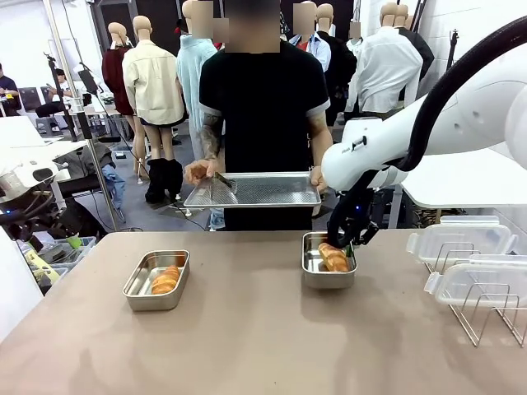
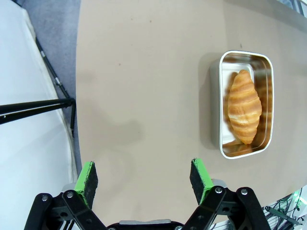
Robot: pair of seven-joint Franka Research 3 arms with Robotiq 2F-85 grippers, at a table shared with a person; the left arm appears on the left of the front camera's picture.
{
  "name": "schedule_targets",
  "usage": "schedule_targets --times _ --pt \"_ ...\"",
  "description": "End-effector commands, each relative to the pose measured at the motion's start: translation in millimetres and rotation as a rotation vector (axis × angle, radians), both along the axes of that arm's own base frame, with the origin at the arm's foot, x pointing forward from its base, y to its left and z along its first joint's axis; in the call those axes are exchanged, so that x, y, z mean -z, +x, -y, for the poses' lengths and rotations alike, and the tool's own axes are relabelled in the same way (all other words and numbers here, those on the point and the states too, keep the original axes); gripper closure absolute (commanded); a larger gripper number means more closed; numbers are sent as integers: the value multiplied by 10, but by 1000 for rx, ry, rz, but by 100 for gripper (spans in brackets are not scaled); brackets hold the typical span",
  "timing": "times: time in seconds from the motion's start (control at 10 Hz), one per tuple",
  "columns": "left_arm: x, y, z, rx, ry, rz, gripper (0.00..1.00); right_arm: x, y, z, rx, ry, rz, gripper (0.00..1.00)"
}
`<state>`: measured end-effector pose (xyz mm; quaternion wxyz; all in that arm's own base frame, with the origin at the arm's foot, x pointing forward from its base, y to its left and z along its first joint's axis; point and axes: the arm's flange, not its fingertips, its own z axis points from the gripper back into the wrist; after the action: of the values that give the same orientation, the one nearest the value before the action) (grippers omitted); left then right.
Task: Place the bread in airtight containers.
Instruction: Once an object is inside an Airtight Container , place the container in the center of the table, then pick up one Airtight Container lid and hand it to the human.
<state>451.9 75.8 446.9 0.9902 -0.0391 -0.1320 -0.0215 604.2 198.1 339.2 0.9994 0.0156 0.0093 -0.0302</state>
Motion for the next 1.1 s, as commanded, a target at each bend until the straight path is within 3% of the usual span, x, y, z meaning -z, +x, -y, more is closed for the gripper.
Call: schedule_targets --times 0.0,0.5,0.7,1.0 --pt "1 -36 -3 -15 11 1 0 75 132 -53 -64 -13 1 100" --pt "1 -36 -3 -15 11 1 0 283 100 -116 -97 -22 35 97" --pt "1 -36 -3 -15 11 1 0 269 71 -108 -94 -16 40 68" --pt "1 -36 -3 -15 11 1 0 235 90 -103 -86 -3 20 12"
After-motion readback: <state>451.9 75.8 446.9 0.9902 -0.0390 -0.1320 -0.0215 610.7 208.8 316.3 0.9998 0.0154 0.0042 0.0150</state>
